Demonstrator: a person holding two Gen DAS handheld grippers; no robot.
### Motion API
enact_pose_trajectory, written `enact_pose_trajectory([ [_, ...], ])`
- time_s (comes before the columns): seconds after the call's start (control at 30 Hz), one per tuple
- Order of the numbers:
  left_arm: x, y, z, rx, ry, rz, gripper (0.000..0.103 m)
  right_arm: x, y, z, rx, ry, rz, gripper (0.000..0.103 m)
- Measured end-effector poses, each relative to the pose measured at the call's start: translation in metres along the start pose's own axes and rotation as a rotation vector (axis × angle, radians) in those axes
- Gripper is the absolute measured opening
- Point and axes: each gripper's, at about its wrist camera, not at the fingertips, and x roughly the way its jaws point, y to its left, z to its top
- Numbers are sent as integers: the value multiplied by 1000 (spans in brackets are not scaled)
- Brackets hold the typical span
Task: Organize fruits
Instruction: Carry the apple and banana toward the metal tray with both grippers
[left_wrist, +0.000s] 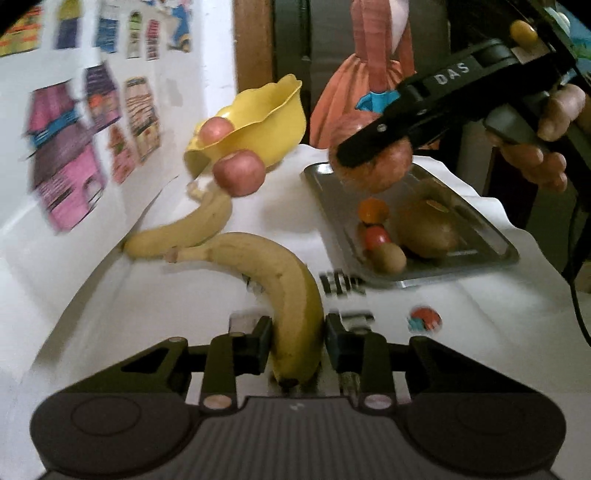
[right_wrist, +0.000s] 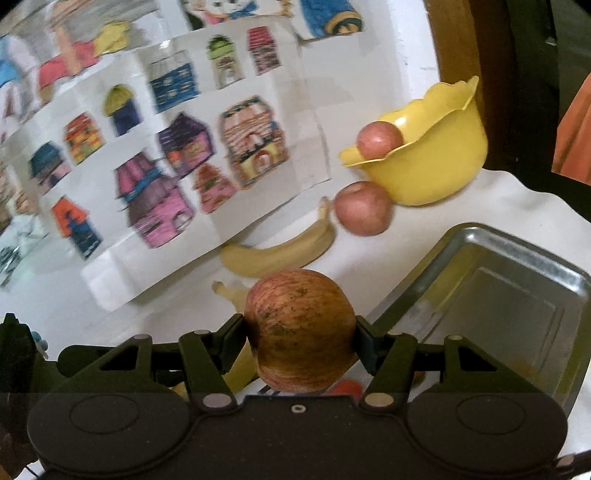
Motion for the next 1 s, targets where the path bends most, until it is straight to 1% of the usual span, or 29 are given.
enact_pose_trajectory([
  [0.13, -29, -6, -22, -33, 3, 4, 33, -12, 20, -21, -1, 11, 34, 64],
  [0.33, -70, -12, -50, -87, 11, 6, 33, -20, 40, -55, 3, 46, 81, 64],
  [0.4, -80, -12, -56, -99, 16, 17, 34, -22, 42, -65, 6, 52, 90, 64],
  [0.5, -87, -11, -56, -115, 23, 47, 35, -23, 45, -78, 1, 50, 92, 64],
  [0.6, -87, -14, -52, -130, 17, 60, 35, -25, 42, -89, 15, 46, 106, 64],
  [0.77, -77, -21, -34, -128, 19, 87, 38, -35, 37, -104, 23, 23, 111, 64],
  [0.9, -59, -25, -19, -140, 62, 144, 41, -43, 28, -112, 45, 9, 113, 64],
  [1.0, -43, -21, -13, -182, 99, 175, 44, -48, 20, -118, 60, 1, 107, 64],
])
